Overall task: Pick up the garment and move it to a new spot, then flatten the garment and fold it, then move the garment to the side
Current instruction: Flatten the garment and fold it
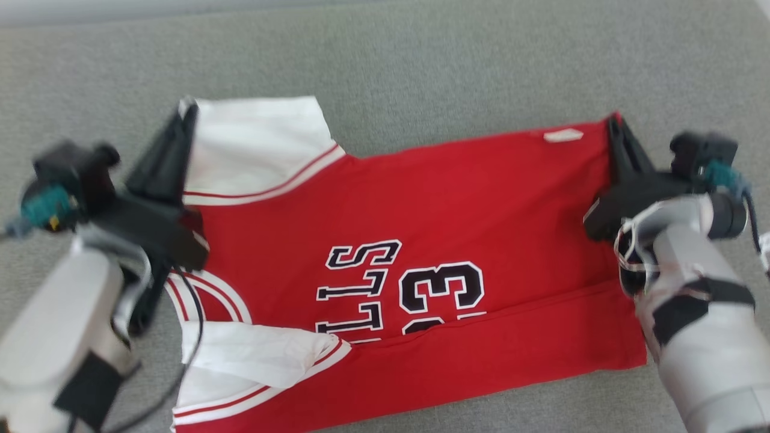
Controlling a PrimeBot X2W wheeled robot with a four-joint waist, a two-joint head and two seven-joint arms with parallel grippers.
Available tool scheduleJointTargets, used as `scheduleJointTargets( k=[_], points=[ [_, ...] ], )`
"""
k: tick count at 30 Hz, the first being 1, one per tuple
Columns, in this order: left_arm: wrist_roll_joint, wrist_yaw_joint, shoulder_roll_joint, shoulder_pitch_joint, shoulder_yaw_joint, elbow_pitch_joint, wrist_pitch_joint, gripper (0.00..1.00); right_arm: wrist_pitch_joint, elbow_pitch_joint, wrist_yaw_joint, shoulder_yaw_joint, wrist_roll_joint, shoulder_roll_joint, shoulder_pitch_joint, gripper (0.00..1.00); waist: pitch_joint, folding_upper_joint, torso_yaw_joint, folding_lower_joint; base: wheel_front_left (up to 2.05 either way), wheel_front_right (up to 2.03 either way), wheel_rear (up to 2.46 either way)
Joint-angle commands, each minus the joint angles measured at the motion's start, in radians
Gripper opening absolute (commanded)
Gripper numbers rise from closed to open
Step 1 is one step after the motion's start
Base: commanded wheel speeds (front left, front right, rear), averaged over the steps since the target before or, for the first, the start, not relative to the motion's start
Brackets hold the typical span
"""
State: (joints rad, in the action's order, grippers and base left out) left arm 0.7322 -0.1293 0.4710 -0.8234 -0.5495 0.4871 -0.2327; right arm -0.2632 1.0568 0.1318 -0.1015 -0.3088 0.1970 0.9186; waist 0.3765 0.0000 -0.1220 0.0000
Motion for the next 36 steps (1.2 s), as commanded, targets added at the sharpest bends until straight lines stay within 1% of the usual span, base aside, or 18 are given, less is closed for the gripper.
scheduleJointTargets(
  k=[1,5,6,11,14,18,20,24,28,32,33,34,35,36],
  points=[
    [0.006,0.008,0.005,0.071,0.002,-0.046,-0.015,0.00,-0.001,-0.050,-0.003,-0.005,-0.020,0.015,-0.070,0.00,-0.052,0.0000,0.019,0.0000,0.00,0.00,0.00],
    [0.007,0.043,0.013,0.203,0.015,-0.156,-0.027,0.00,-0.001,-0.160,-0.003,-0.023,-0.063,0.028,-0.191,0.00,-0.096,0.0000,0.039,0.0000,0.00,0.00,0.00],
    [0.007,0.043,0.013,0.203,0.015,-0.156,-0.027,0.00,-0.001,-0.160,-0.003,-0.023,-0.063,0.028,-0.191,0.00,-0.096,0.0000,0.039,0.0000,0.00,0.00,0.00],
    [-0.002,0.085,0.023,0.362,0.024,-0.287,-0.031,0.00,-0.001,-0.301,-0.003,-0.039,-0.119,0.051,-0.334,0.00,-0.132,0.0000,0.058,0.0000,0.00,0.00,0.00],
    [-0.009,0.101,0.012,0.449,0.034,-0.349,-0.033,0.00,-0.001,-0.365,-0.003,-0.036,-0.151,0.065,-0.414,0.00,-0.146,0.0000,0.070,0.0000,0.00,0.00,0.00],
    [-0.033,0.125,-0.040,0.570,0.088,-0.419,-0.033,0.00,-0.001,-0.436,-0.003,-0.004,-0.192,0.082,-0.518,0.00,-0.159,0.0000,0.089,0.0000,0.00,0.00,0.00],
    [-0.049,0.127,-0.063,0.610,0.102,-0.424,-0.033,0.00,-0.001,-0.449,-0.003,-0.002,-0.200,0.086,-0.549,0.00,-0.164,0.0000,0.091,0.0000,0.00,0.00,0.00],
    [-0.067,0.114,-0.099,0.669,0.123,-0.399,-0.032,0.00,-0.001,-0.459,-0.003,0.008,-0.217,0.087,-0.592,0.00,-0.180,0.0000,0.092,0.0000,0.00,0.00,0.00],
    [-0.085,0.095,-0.144,0.714,0.144,-0.354,-0.033,0.00,-0.001,-0.450,-0.003,0.014,-0.223,0.082,-0.623,0.00,-0.193,0.0000,0.089,0.0000,0.00,0.00,0.00],
    [-0.111,0.079,-0.175,0.743,0.165,-0.291,-0.033,0.00,-0.001,-0.443,-0.003,0.016,-0.230,0.079,-0.639,0.00,-0.208,0.0000,0.093,0.0000,0.00,0.00,0.00],
    [-0.127,0.077,-0.179,0.745,0.168,-0.280,-0.033,0.01,-0.001,-0.445,-0.003,0.017,-0.230,0.078,-0.644,0.15,-0.211,0.0000,0.095,0.0000,0.00,0.00,0.00],
    [-0.134,0.074,-0.189,0.741,0.182,-0.272,-0.033,0.44,-0.001,-0.453,-0.003,0.021,-0.230,0.076,-0.649,0.85,-0.214,0.0000,0.097,0.0000,0.00,0.00,0.00],
    [-0.140,0.070,-0.200,0.742,0.197,-0.264,-0.033,0.82,-0.001,-0.460,-0.003,0.025,-0.236,0.074,-0.657,1.00,-0.216,0.0000,0.100,0.0000,0.00,0.00,0.00],
    [-0.152,0.066,-0.206,0.745,0.209,-0.258,-0.033,1.00,-0.001,-0.467,-0.003,0.028,-0.241,0.072,-0.664,1.00,-0.219,0.0000,0.103,0.0000,0.00,0.00,0.00]
  ],
)
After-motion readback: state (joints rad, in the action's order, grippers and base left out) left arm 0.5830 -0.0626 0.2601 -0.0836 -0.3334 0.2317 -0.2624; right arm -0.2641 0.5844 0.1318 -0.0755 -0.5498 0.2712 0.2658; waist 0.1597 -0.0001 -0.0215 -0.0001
